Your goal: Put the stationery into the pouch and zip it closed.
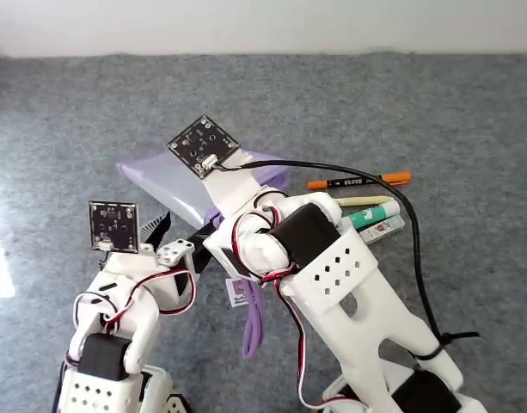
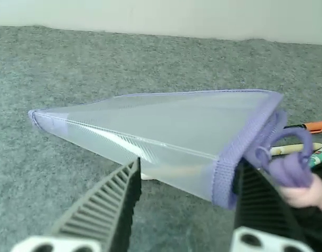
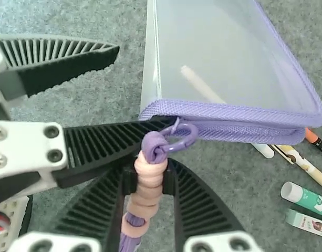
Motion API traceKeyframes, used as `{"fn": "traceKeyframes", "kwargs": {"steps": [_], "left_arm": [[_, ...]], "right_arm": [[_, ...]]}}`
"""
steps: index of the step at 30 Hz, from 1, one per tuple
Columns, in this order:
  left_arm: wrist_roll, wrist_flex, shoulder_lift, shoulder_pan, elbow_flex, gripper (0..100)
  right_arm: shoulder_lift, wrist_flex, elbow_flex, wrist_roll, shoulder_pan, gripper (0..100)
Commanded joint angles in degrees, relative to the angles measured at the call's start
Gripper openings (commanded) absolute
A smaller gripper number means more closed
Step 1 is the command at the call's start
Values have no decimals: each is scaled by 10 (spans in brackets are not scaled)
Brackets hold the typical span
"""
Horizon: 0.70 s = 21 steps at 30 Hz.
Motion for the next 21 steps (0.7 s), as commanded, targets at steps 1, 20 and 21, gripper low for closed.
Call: {"fn": "traceKeyframes", "kwargs": {"steps": [1,20,21], "left_arm": [[-16,-11,1,5,-4,279],[-17,-14,1,5,6,91],[-17,-14,1,5,6,72]], "right_arm": [[-28,1,-10,-4,-10,8],[-82,8,-6,38,-10,8],[-82,17,-6,38,-10,8]]}}
